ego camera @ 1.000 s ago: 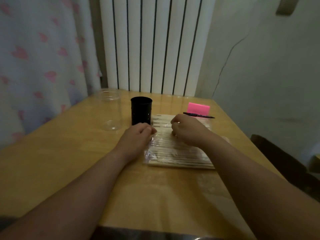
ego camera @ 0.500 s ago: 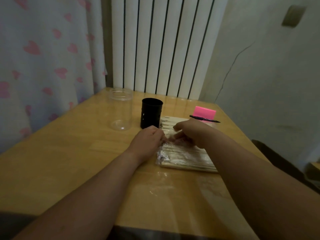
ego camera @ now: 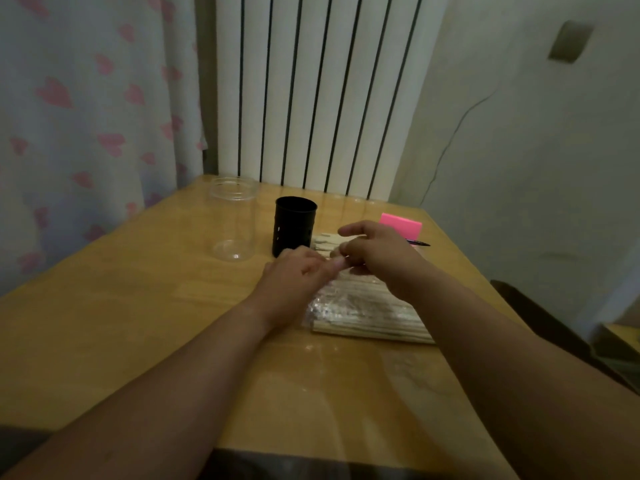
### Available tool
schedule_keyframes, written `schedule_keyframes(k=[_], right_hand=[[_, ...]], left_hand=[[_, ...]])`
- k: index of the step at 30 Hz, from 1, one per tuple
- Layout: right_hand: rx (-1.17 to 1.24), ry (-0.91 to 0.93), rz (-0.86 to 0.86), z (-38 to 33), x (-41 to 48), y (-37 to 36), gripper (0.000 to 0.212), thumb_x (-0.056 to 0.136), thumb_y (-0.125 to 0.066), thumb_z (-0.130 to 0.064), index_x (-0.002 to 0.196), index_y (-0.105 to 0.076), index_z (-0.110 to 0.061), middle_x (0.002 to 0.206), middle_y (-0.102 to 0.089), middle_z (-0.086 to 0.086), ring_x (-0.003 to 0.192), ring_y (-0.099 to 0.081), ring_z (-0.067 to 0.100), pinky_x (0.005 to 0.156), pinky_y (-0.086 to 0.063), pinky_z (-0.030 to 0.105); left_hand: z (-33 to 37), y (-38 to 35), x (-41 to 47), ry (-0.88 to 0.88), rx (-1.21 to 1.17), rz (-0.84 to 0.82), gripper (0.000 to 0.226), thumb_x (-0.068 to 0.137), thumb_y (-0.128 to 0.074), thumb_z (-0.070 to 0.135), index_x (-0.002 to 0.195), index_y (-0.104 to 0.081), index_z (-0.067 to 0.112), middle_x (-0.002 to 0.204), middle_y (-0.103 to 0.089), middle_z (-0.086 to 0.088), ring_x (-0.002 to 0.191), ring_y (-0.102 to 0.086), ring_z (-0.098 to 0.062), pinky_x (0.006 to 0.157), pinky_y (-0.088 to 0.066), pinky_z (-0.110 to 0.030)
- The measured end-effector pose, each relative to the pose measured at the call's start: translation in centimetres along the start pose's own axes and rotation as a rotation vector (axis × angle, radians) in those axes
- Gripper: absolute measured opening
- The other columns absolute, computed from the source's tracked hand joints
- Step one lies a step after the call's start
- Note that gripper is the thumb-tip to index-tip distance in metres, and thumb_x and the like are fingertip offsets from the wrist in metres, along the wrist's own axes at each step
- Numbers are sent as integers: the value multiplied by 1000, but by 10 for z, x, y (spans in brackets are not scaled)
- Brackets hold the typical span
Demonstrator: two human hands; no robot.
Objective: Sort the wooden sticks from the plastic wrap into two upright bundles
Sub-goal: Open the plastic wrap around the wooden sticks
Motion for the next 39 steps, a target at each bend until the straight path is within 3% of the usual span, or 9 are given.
schedule_keyframes(k=[5,10,12,15,18,22,29,35,39], right_hand=[[-175,159,-17,-23,-21,22,30,101,-67,-20,131,-65,-18,101,-82,0,95,-77,13,86,-61,33],[-51,74,371,11,-26,148,14,105,-62,-25,111,-70,-15,106,-79,14,92,-75,25,78,-58,38],[-116,-90,432,47,-35,183,30,105,-59,-42,109,-72,-15,105,-79,13,91,-72,25,76,-54,37],[-175,-396,210,96,-57,179,72,98,-42,-77,113,-74,-14,100,-82,9,94,-73,24,76,-50,35],[-210,-418,-18,95,-78,152,83,90,-35,-86,120,-75,-19,105,-82,4,102,-72,21,86,-46,37],[-135,-308,-131,70,-100,129,92,82,-33,-85,122,-74,-13,109,-81,9,111,-73,26,96,-45,40],[77,-285,-286,72,-144,101,85,97,-27,-77,136,-64,-12,122,-76,19,118,-71,36,106,-47,48],[166,-286,-384,71,-170,74,74,102,-33,-71,141,-58,-15,127,-74,19,120,-70,38,101,-52,48],[125,-232,-182,64,-167,90,55,106,-48,-56,132,-66,-11,111,-79,15,107,-75,34,93,-60,47]], left_hand=[[29,-4,-5,-94,-333,-13,13,98,-75,33,101,-82,22,94,-78,9,94,-71,-5,85,-55,-25],[31,-3,-8,-77,-360,-6,8,101,-73,19,97,-80,16,83,-77,5,79,-70,-2,74,-51,-12],[30,-3,-9,-55,-385,-9,8,101,-73,17,102,-80,16,85,-77,11,81,-71,-2,75,-51,-12],[33,1,-14,-26,-432,-10,12,101,-72,16,110,-80,18,93,-79,9,87,-73,-7,78,-55,-16],[43,3,-20,11,-456,-45,12,100,-73,19,109,-81,21,99,-79,1,97,-74,-10,86,-57,-24],[67,8,-37,-19,-398,-117,17,101,-70,30,110,-80,20,102,-80,-1,98,-73,-15,88,-55,-29],[76,-2,-101,42,-303,-357,63,106,-37,64,110,-82,21,113,-80,3,104,-72,-16,101,-49,-40],[95,-13,-124,50,-197,-525,61,112,-26,49,119,-80,21,116,-79,8,106,-72,-14,101,-44,-39],[102,-11,-122,100,-332,-545,52,114,-30,39,124,-72,10,111,-81,-9,96,-74,-30,94,-49,-43]])
Point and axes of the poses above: each hand's wrist, its own x-axis towards the middle knuckle, its own y-axis out of the back of the hand, z = x × y, the point moved 10 cm from there along x, towards the middle knuckle
